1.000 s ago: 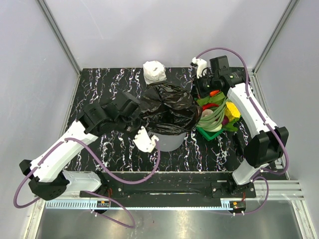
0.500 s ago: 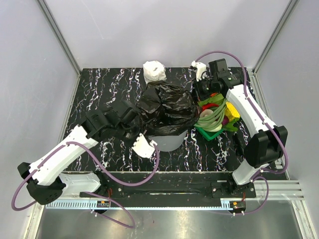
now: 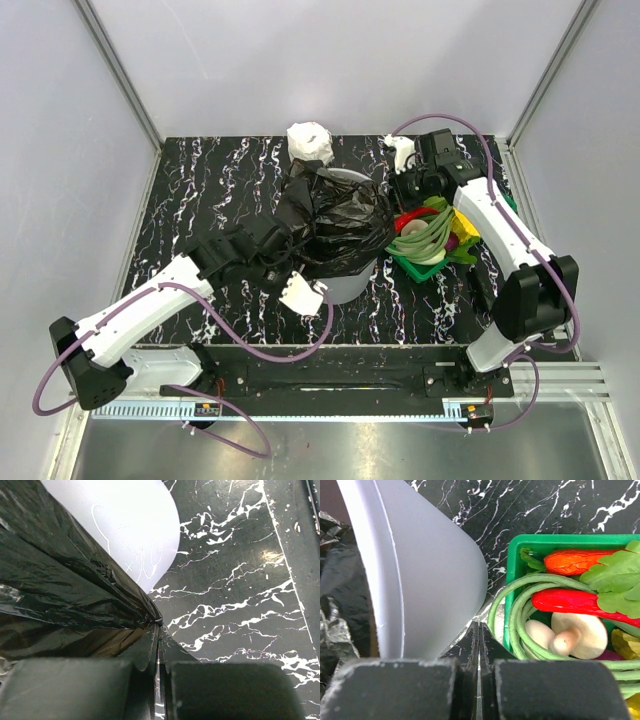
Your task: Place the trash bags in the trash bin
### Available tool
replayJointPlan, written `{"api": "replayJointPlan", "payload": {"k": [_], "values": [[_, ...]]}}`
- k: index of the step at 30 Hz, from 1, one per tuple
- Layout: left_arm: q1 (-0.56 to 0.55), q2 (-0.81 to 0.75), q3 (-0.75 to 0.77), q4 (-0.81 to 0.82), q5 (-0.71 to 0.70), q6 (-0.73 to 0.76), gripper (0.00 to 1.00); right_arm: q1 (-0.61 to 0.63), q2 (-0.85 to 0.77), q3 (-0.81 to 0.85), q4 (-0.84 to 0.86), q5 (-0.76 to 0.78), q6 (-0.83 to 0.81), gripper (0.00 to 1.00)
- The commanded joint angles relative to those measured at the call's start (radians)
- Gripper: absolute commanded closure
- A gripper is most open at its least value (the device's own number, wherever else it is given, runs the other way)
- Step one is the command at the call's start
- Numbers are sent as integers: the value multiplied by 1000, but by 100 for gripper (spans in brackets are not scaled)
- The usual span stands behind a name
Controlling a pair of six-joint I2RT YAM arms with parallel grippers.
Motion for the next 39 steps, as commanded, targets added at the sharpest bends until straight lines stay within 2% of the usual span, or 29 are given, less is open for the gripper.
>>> {"api": "replayJointPlan", "payload": {"k": [1,3,6,8,11,12,15,22,27,34,39], "values": [[1,-2,-3,83,4,-37,100,-1,-73,4,36,80,-46,99],[3,-4,10,81,-9,-48,96,-1,-99,27,38,152,-47,93],[1,-8,31,83,-10,-58,85,-3,-139,81,38,244,-59,75],[3,-8,45,81,-18,-63,81,-1,-156,137,26,280,-75,64],[0,3,48,81,-36,-60,76,0,-134,277,-68,214,-95,48],[0,4,46,83,-42,-57,75,2,-116,340,-129,156,-99,37],[0,7,37,86,-50,-52,71,32,-68,428,-198,99,-115,27],[-2,6,54,86,-67,-60,71,184,-6,440,-214,207,-201,24],[-5,7,68,81,-70,-61,71,249,48,449,-218,301,-248,23],[-11,7,71,77,-81,-60,71,305,91,445,-218,448,-299,23],[-12,10,72,75,-84,-57,71,316,87,406,-179,500,-303,28]]}}
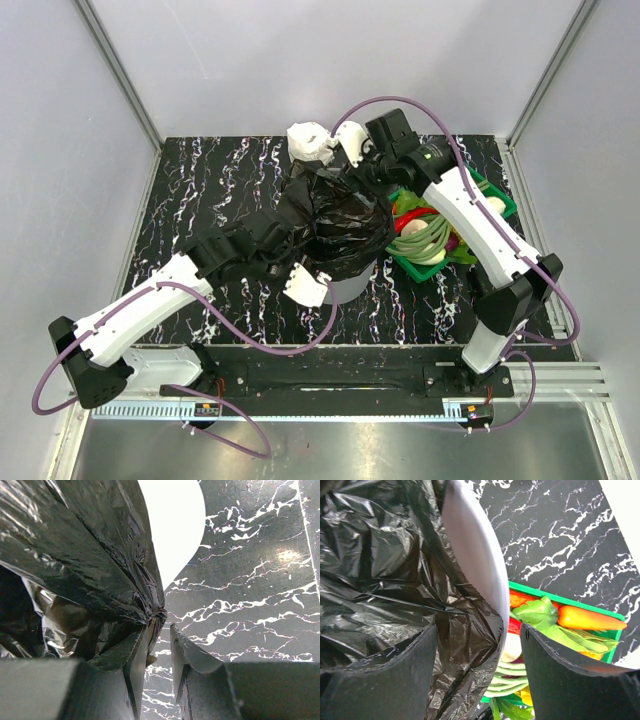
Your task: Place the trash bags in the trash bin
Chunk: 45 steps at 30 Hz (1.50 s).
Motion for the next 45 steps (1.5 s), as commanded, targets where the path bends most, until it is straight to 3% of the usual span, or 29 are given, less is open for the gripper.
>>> {"api": "replayJointPlan", "payload": {"k": [1,8,15,17,24,29,37,45], "values": [[-6,2,41,24,-9,-7,71,15,-17,-28,56,94,-28,32],[-8,2,41,25,-15,-5,71,23,-25,-65,85,110,-26,54],[-8,2,33,30,-12,-3,71,29,-33,-48,96,119,-18,93],[-8,1,32,31,-12,-3,71,29,-39,-37,104,125,-11,99],[-8,-5,24,33,-23,1,72,29,-91,-29,165,156,21,100],[-9,-7,26,33,-20,3,80,29,-110,-20,199,199,40,100],[-11,-7,33,31,-20,9,80,26,-87,-52,197,199,46,100],[-9,16,84,31,-17,23,79,26,-79,-69,214,191,43,87]]}}
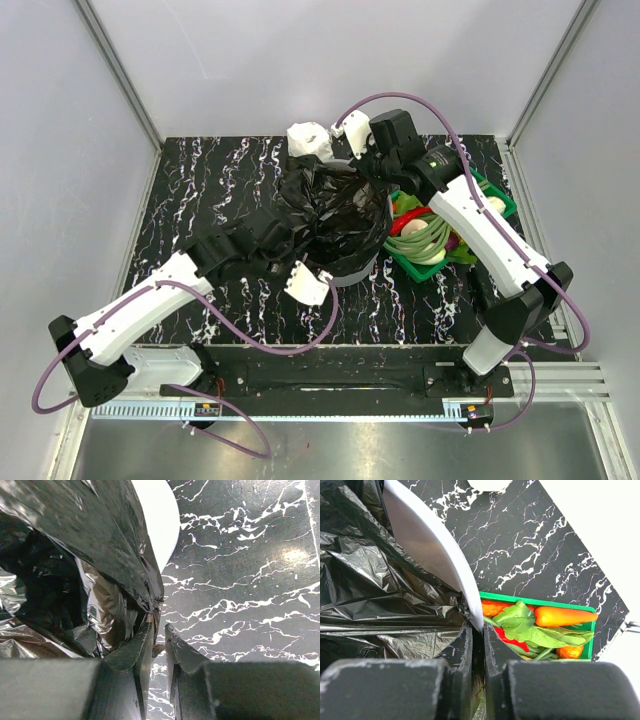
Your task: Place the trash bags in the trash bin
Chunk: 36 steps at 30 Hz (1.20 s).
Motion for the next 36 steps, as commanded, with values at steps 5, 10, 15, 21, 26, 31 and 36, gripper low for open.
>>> {"api": "replayJointPlan", "payload": {"k": [5,10,15,21,26,31,36], "values": [[-4,28,80,32,-8,23,79,3,-6,20,56,42,-17,89],[-5,39,89,32,-11,33,79,5,-3,18,55,48,-20,81],[-5,43,106,30,-17,34,79,5,7,32,55,49,-14,78],[-5,43,115,17,-17,45,93,5,10,59,56,43,-14,87],[-5,37,136,-52,-28,91,100,5,24,84,4,-7,21,100],[-7,26,198,-183,-37,175,100,3,12,61,-20,-46,101,100],[-2,33,296,-287,-40,249,100,5,17,37,-62,-102,195,100]]}}
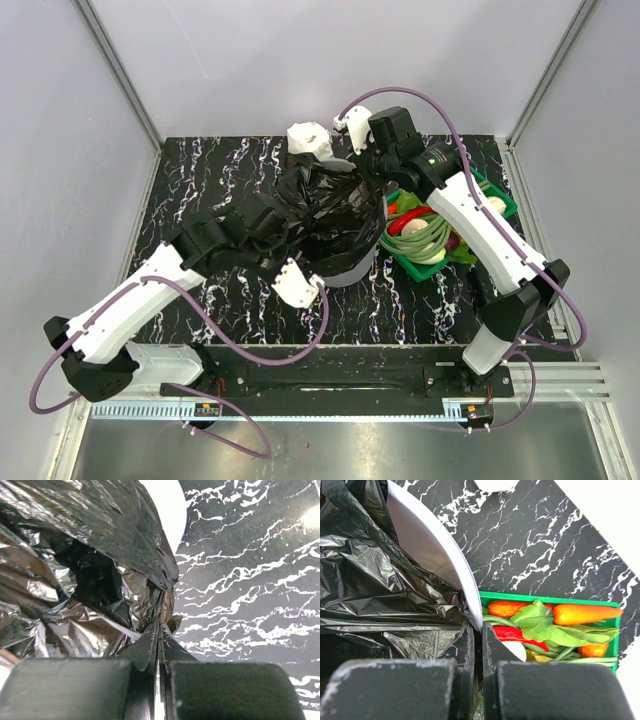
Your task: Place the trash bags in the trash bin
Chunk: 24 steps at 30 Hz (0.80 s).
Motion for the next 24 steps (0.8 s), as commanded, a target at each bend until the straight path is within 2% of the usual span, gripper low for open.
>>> {"api": "replayJointPlan", "payload": {"k": [1,9,15,19,22,24], "values": [[-1,-8,115,-107,-13,98,100,6,-6,3,-62,-92,123,100],[1,-10,188,-179,-11,109,100,4,-41,-57,-104,-235,218,100],[1,-17,194,-216,-2,78,96,3,-87,-117,-110,-252,211,100],[1,-22,185,-212,7,57,93,3,-108,-134,-95,-252,194,85],[1,-22,179,-207,9,47,92,4,-107,-111,-93,-249,174,80],[1,-22,174,-207,15,47,91,3,-96,-93,-93,-247,162,70]]}}
